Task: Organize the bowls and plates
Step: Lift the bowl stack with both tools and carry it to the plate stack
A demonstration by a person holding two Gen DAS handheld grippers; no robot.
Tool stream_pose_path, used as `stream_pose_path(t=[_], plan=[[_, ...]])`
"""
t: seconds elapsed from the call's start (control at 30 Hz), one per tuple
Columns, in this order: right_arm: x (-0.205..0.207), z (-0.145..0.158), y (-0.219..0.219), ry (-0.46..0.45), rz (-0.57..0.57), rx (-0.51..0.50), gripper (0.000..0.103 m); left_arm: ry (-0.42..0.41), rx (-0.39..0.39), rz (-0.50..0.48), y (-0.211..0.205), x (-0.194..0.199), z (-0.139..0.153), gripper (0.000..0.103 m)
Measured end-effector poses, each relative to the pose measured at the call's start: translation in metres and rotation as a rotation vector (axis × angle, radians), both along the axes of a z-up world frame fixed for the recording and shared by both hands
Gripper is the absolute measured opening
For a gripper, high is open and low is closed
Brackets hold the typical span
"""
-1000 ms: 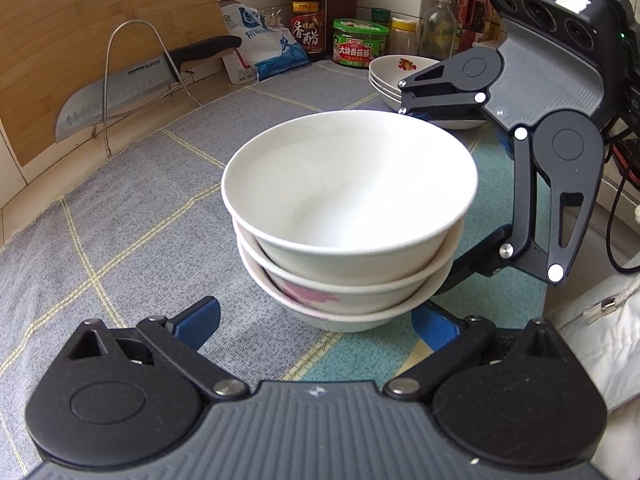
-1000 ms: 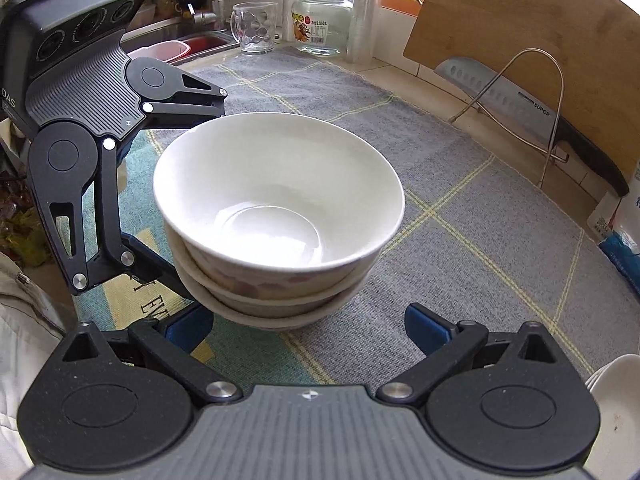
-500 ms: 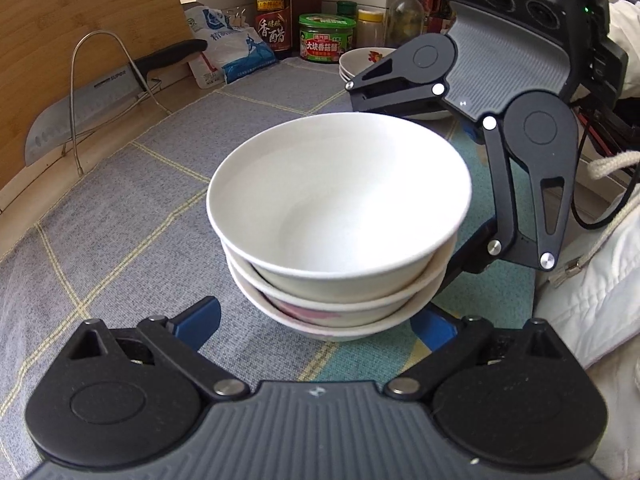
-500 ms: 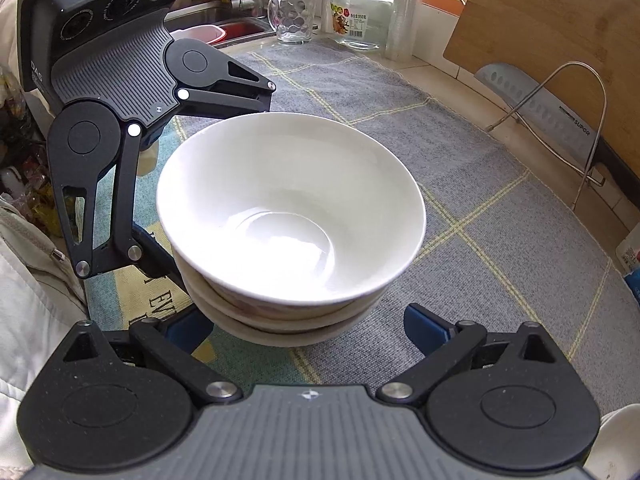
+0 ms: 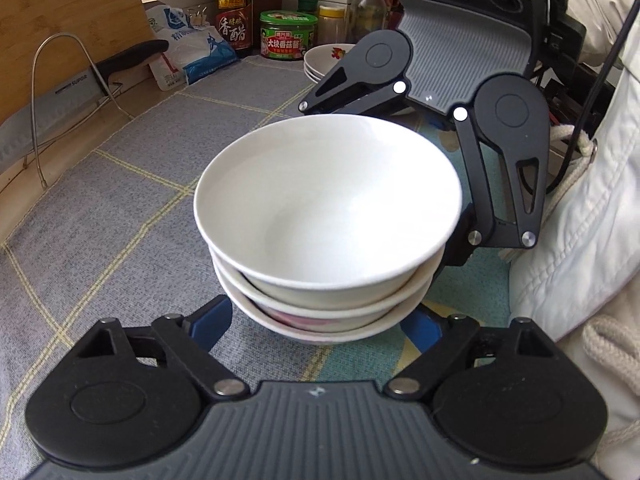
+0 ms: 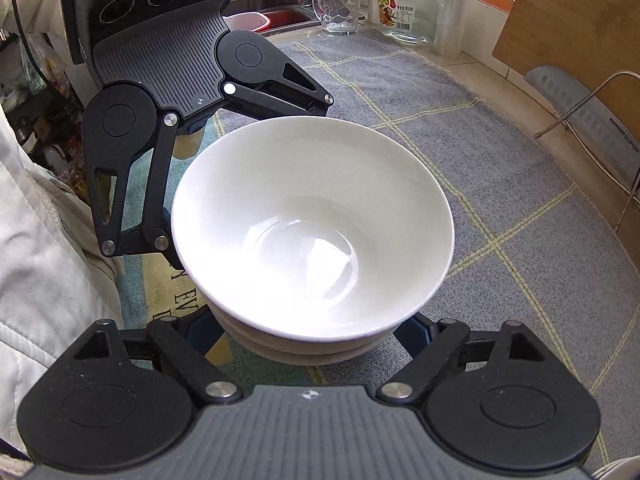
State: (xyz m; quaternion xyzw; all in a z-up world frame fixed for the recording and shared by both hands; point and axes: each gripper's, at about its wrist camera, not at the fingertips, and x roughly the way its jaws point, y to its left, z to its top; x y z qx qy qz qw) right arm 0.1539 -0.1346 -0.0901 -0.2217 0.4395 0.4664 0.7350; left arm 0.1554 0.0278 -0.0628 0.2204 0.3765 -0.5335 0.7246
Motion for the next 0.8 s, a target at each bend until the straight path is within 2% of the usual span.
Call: stream_pose_path(t=[0.8], plan=[[0.0009,-0.0004,0.0046,0.001,0.011,-0.031,0.091,0.010,-0.020,-0.109,-0.0012,0.0061,0.0003,0.088]])
